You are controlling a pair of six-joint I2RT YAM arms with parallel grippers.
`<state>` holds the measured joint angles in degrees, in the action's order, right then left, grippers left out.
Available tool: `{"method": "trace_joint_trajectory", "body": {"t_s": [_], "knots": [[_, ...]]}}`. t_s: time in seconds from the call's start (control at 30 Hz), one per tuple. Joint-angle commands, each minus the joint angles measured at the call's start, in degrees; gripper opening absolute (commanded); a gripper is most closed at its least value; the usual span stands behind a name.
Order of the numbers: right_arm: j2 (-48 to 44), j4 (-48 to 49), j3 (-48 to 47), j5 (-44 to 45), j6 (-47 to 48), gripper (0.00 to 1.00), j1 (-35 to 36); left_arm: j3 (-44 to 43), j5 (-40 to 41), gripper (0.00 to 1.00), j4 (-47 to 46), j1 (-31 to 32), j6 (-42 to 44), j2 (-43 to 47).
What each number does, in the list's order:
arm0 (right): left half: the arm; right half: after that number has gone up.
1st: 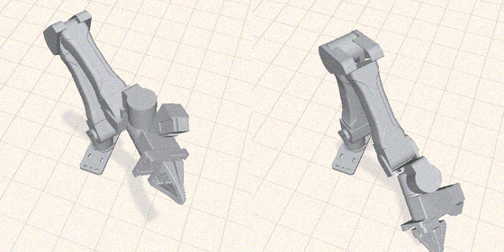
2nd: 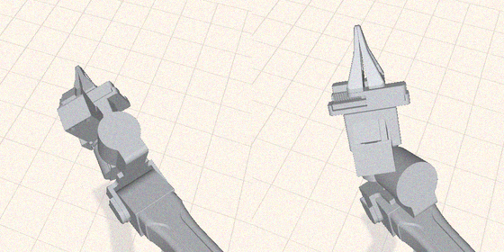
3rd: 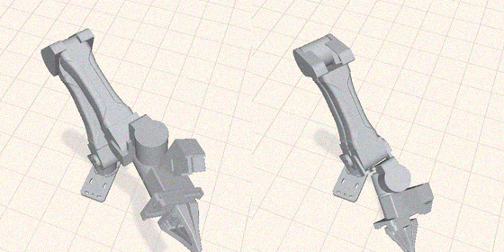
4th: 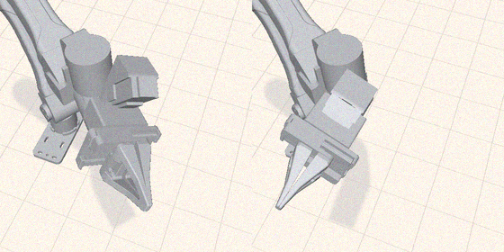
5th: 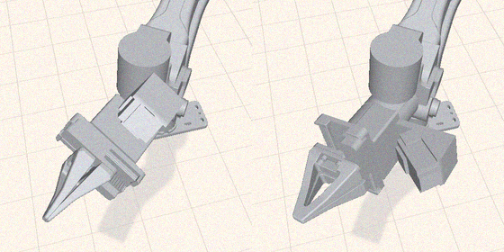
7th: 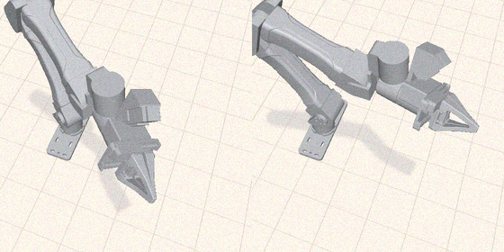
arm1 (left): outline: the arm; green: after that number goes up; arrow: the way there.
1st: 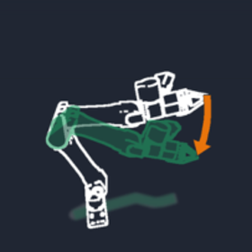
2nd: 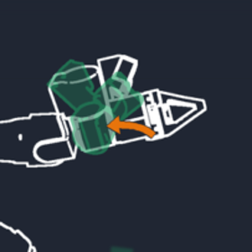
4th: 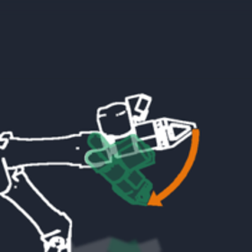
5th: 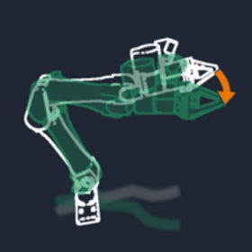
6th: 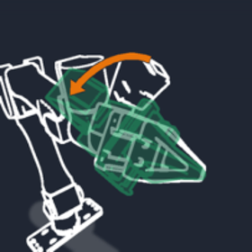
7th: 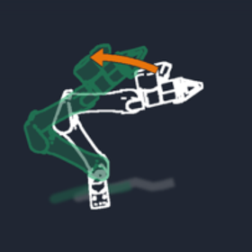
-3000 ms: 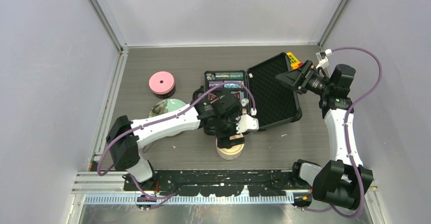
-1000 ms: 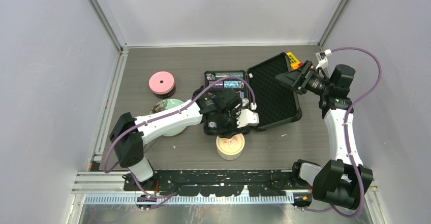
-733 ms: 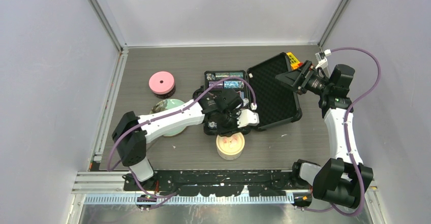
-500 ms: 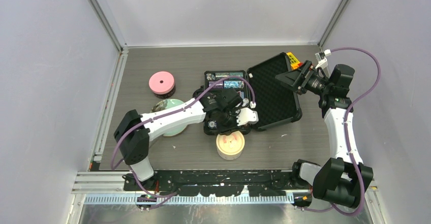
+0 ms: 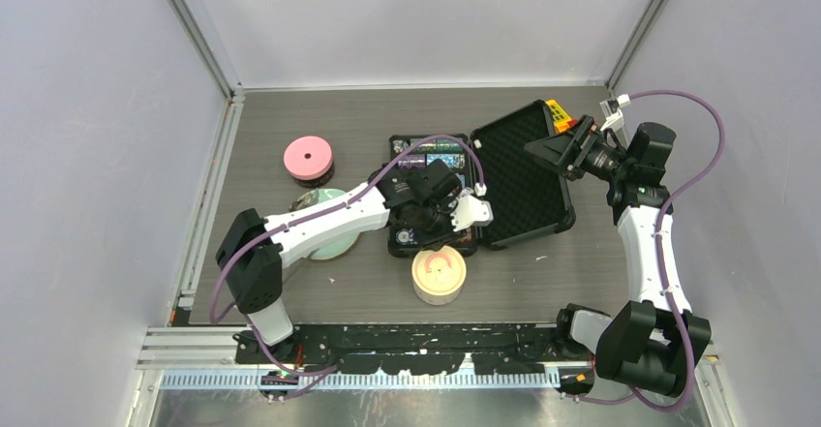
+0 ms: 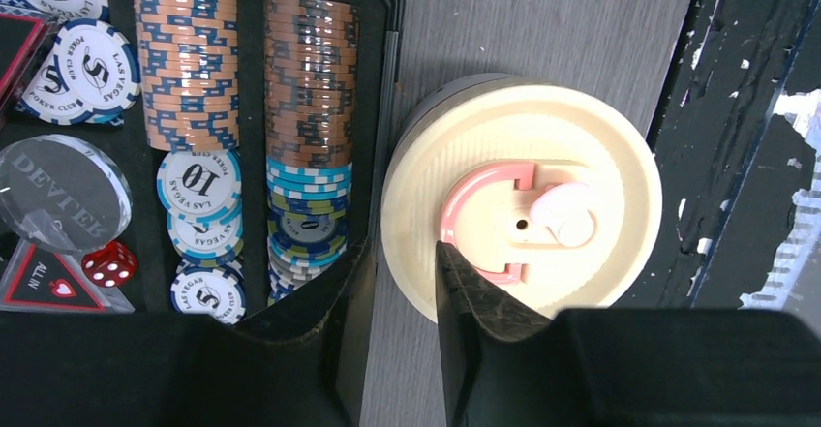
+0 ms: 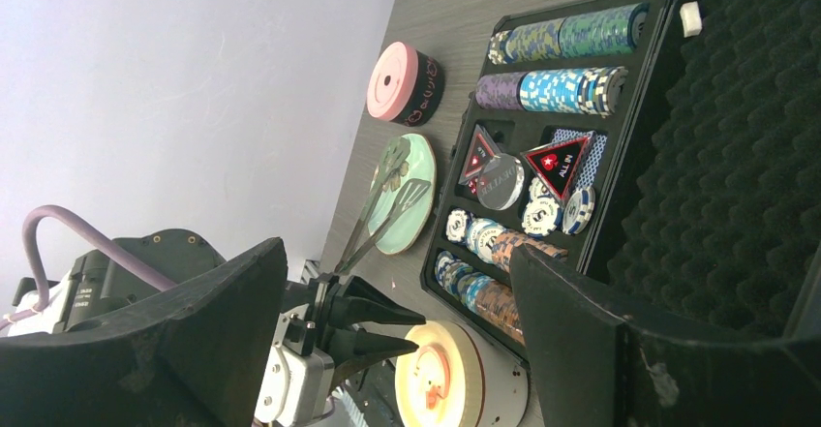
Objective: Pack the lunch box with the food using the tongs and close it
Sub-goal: Move the packing box to the center of the board.
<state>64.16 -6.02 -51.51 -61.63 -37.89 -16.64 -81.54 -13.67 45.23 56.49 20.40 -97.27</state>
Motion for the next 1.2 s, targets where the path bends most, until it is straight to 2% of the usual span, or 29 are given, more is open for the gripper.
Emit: {"method": "trace_joint_trajectory", "body": {"t_s": [0.0, 0.13, 0.5, 0.7, 0.9, 1.0, 1.17], "knots": [[-0.2, 2.6, -0.3, -0.8, -0.3, 0.89, -0.3, -1.6, -1.9, 0.29, -1.5, -0.1, -0.8, 1.3], [-0.1, 2.7, -0.3, -0.8, -0.3, 0.89, -0.3, -0.4, -2.3, 0.25, -2.6, 0.0, -0.9, 0.3], [0.3, 2.8, -0.5, -0.5, -0.2, 0.89, -0.3, 2.7, -2.3, 0.21, -3.7, 0.8, -1.6, -1.9], [0.3, 2.6, -0.5, -0.2, -0.1, 0.89, -0.3, 5.6, -1.7, 0.22, -4.8, 1.9, -1.8, -1.6], [0.2, 2.4, -0.6, -0.2, 0.0, 0.89, -0.3, 3.7, 0.2, 0.24, -3.4, 1.9, -1.8, -0.7], [0.0, 2.3, -0.6, 0.0, 0.0, 0.89, -0.3, 2.0, 0.9, 0.27, -2.4, 2.0, -1.5, 0.1], [-0.1, 2.1, -0.9, -0.1, -0.2, 0.89, -0.3, -0.4, -0.1, 0.47, -1.0, 1.9, -1.1, 1.6]]}}
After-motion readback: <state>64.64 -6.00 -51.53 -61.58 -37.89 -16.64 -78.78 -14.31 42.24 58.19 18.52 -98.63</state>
